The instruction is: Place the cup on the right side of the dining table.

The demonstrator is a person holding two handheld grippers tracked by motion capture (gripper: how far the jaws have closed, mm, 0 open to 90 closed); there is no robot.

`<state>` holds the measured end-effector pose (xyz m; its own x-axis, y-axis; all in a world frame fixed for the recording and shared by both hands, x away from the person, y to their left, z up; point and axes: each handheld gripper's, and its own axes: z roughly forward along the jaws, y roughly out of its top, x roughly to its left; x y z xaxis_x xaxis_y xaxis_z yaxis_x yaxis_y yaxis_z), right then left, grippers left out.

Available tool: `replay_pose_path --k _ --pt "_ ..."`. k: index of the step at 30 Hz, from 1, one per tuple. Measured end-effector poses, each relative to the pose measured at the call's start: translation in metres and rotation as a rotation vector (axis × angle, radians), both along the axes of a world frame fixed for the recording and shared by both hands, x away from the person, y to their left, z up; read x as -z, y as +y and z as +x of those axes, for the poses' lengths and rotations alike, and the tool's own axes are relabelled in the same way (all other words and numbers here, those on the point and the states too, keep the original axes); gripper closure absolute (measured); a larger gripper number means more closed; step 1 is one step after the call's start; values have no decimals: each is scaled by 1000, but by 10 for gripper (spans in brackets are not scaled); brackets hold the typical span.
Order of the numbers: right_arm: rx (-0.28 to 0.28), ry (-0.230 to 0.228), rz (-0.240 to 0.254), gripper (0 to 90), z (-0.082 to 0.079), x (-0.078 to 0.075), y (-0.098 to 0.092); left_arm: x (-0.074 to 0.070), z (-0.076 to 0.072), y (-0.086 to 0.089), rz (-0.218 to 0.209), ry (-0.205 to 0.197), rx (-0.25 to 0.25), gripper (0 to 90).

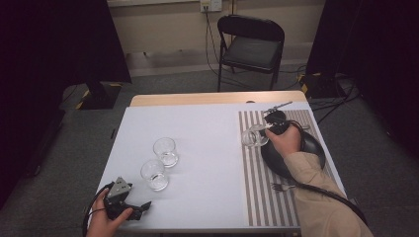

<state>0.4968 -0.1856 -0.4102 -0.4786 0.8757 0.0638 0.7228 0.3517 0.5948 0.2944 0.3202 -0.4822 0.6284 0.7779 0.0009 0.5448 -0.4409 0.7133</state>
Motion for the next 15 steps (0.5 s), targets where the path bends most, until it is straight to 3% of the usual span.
replay_pose_path --k 9,11,13,15 --pt "-2 -26 -8 847 -2 -1 2 0 0 0 0 0 0 0" --pt "-1 -31 24 806 -2 -1 3 0 0 0 1 0 0 0" --pt "1 -45 11 752 -2 -1 5 0 0 0 0 0 0 0" --pt "-7 -51 -3 752 -2 -2 8 0 0 0 0 -1 0 0"
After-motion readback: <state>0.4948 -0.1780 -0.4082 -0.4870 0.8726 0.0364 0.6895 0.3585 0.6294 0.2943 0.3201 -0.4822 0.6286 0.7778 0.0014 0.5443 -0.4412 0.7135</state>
